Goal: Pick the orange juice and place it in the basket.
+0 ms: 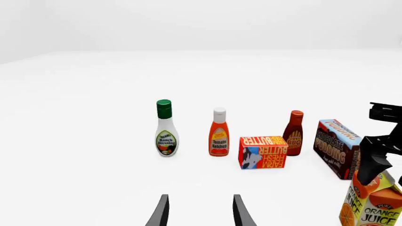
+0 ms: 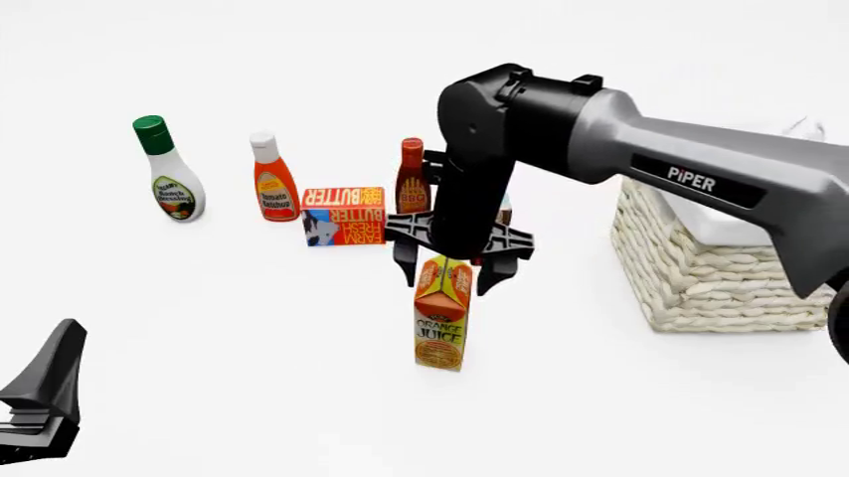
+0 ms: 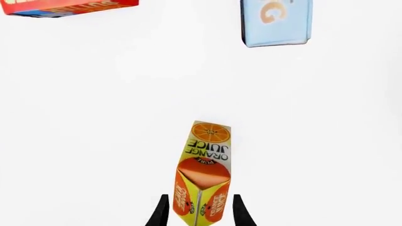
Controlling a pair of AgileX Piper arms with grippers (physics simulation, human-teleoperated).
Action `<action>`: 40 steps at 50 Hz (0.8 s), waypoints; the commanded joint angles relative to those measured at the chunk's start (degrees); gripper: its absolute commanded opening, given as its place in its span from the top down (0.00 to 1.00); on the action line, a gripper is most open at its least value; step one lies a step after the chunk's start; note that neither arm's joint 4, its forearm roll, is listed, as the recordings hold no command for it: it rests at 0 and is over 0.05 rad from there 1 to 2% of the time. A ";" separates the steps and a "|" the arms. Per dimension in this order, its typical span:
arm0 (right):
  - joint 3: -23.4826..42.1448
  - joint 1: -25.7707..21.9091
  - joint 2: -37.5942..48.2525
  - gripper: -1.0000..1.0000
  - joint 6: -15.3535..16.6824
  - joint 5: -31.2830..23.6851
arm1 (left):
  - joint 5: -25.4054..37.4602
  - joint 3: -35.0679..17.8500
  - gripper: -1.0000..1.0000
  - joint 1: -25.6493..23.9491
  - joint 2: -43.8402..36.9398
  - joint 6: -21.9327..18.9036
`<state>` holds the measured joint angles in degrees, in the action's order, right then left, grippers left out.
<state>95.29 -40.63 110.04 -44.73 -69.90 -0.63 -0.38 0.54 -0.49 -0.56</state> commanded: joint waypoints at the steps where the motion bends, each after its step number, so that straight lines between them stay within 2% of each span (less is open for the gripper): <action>1: 0.25 0.07 0.46 0.00 0.00 0.00 | 0.00 0.00 0.00 0.01 -0.01 0.00; 5: 0.86 -1.02 0.71 0.00 -1.05 0.00 | 0.00 0.00 0.00 0.01 0.00 0.00; 28: 0.14 1.29 2.23 0.00 1.30 0.00 | 0.00 0.00 0.00 0.01 0.00 0.00; 40: 1.27 0.48 3.08 0.00 0.78 0.00 | 0.00 0.00 0.00 0.00 -0.01 -0.01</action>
<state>96.13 -40.08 112.23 -43.89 -69.82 -0.63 -0.38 0.54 -0.49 -0.56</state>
